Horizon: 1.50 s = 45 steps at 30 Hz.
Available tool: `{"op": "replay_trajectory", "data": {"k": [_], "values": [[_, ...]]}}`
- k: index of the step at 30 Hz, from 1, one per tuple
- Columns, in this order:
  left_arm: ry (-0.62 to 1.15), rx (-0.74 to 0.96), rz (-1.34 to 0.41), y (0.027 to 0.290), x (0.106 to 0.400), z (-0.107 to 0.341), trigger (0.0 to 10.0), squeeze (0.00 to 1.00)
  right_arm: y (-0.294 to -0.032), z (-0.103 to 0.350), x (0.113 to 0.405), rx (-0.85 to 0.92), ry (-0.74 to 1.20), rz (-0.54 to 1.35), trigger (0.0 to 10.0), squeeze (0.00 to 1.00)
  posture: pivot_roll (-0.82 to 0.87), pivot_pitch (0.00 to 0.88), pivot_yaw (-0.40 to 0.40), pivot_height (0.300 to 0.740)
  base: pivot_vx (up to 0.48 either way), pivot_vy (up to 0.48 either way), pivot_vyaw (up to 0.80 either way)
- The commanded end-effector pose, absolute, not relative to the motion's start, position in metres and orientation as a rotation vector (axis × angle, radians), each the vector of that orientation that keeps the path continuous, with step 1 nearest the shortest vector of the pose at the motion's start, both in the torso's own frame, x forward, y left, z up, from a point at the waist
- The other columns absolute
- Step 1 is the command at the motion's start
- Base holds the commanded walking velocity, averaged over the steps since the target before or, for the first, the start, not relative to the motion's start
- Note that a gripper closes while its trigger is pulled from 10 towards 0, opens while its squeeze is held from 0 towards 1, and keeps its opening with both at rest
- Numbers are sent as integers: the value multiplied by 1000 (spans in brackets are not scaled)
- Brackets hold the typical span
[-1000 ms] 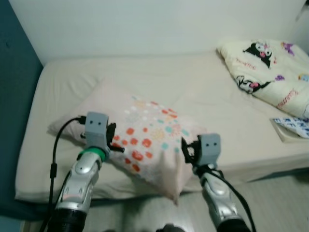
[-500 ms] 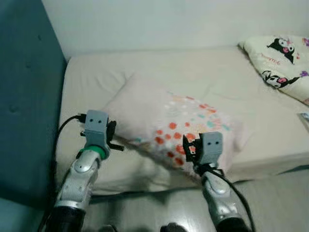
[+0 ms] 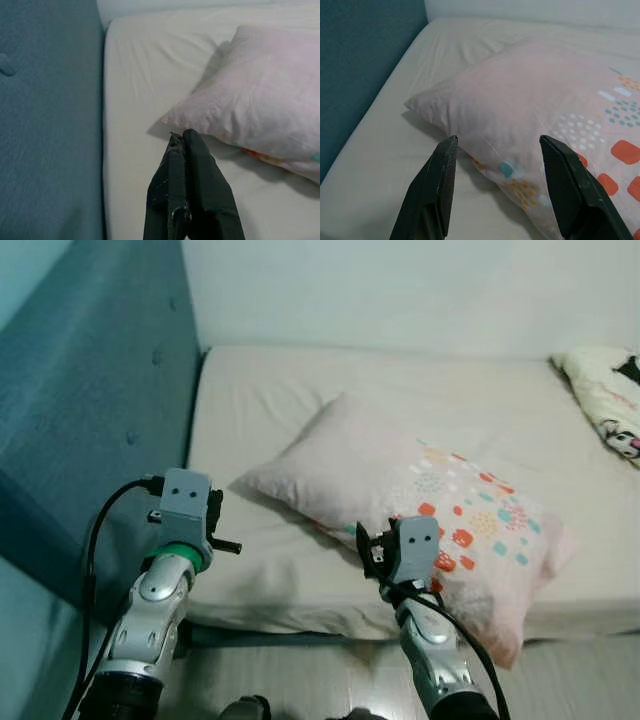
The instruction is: Clean up the room
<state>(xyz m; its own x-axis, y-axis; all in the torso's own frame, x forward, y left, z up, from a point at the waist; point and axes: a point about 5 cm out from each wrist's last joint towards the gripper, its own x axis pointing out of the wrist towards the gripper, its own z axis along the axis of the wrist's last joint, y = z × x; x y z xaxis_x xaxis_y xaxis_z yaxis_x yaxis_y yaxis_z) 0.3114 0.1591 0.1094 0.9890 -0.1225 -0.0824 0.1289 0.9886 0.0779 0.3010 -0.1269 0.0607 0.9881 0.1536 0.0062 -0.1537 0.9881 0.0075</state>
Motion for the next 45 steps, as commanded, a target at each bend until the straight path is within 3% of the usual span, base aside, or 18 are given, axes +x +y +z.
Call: {"op": "replay_trajectory", "data": {"k": [1, 24, 45], "values": [[84, 66, -147, 153, 309, 106, 10000, 0, -133, 54, 297, 2, 22, 137, 10000, 0, 33, 70, 35, 740, 0, 0, 0], [81, 87, -97, 152, 312, 101, 10000, 0, -134, 70, 303, -55, -58, 111, 10000, 0, 16, 75, 30, 740, 0, 0, 0], [75, 83, -80, 145, 314, 100, 10000, 0, -141, 76, 306, -77, -66, 87, 10000, 0, 18, 81, 22, 665, 0, 0, 0]]}}
